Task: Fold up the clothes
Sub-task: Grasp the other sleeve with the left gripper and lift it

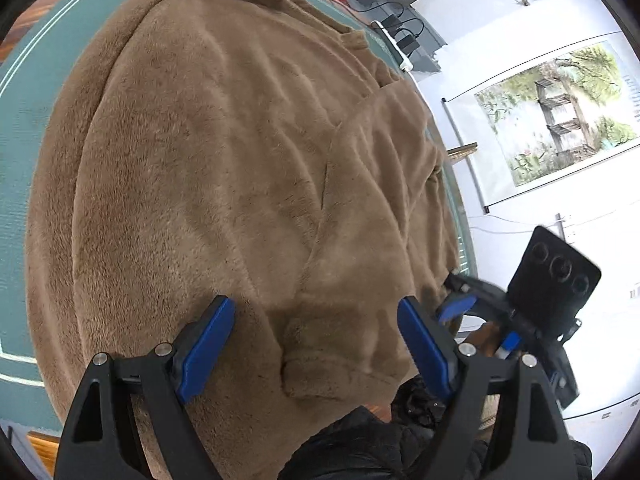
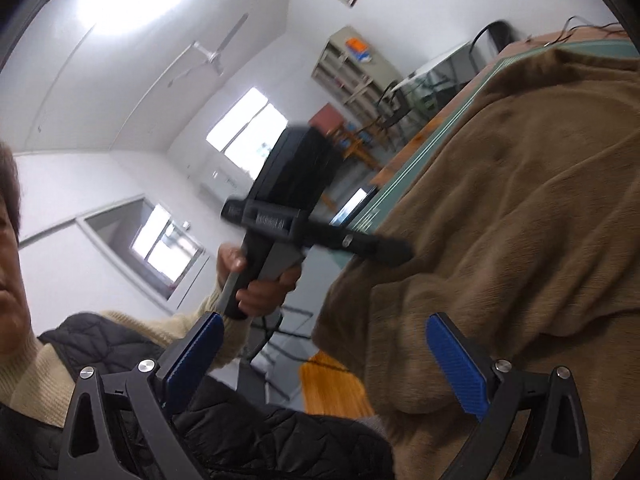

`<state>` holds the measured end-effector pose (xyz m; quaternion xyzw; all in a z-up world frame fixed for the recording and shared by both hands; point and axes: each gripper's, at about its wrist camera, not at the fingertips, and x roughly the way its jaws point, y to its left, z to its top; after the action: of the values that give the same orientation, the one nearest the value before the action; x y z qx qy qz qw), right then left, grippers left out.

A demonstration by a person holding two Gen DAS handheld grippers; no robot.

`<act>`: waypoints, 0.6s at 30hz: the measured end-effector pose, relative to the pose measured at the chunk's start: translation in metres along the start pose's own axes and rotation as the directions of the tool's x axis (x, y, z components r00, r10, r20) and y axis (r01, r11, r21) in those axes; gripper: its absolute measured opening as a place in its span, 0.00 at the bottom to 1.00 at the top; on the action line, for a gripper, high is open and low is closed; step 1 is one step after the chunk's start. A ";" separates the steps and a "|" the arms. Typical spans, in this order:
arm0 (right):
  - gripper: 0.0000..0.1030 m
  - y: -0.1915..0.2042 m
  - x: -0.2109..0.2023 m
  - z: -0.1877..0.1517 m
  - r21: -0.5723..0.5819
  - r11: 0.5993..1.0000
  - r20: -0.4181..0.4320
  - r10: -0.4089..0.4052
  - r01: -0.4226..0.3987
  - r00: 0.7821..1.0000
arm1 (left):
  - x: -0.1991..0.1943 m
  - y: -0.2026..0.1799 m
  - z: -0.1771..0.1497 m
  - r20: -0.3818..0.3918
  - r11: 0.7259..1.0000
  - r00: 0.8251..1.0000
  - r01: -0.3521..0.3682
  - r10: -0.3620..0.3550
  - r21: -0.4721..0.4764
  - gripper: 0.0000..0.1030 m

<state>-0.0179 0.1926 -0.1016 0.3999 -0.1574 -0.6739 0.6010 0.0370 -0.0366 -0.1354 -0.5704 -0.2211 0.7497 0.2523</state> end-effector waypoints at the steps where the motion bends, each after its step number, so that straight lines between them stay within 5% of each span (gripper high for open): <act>1: 1.00 -0.004 -0.007 0.001 0.012 1.000 0.020 -0.005 0.005 1.000 | 0.002 -0.002 -0.001 -0.005 1.000 1.000 -0.005 0.005 0.007 0.84; 6: 1.00 -0.028 -0.025 -0.001 0.082 0.996 0.112 -0.040 0.031 0.993 | 0.022 -0.025 -0.005 -0.056 0.994 0.998 -0.017 0.023 0.112 0.84; 11: 1.00 -0.044 -0.044 -0.001 0.113 0.992 0.179 -0.071 0.051 0.981 | 0.045 -0.045 -0.019 -0.074 0.961 0.984 -0.143 0.165 0.238 0.77; 13: 1.00 -0.043 -0.054 0.000 0.101 0.991 0.200 -0.111 0.092 0.974 | 0.041 -0.048 -0.020 -0.069 0.959 0.983 -0.148 0.169 0.242 0.39; 15: 1.00 -0.042 -0.066 0.001 0.090 0.979 0.228 -0.200 0.184 0.953 | 0.032 -0.049 -0.017 -0.059 0.964 0.987 -0.134 0.152 0.228 0.22; 18: 1.00 -0.040 -0.085 0.004 0.084 0.925 0.277 -0.379 0.371 0.883 | 0.003 -0.055 -0.001 0.040 0.966 0.992 -0.128 0.122 0.226 0.16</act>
<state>-0.0520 0.2804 -0.0971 0.3288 -0.1725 -0.8260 0.4242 0.0442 0.0074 -0.1038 -0.5410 -0.1003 0.7917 0.2654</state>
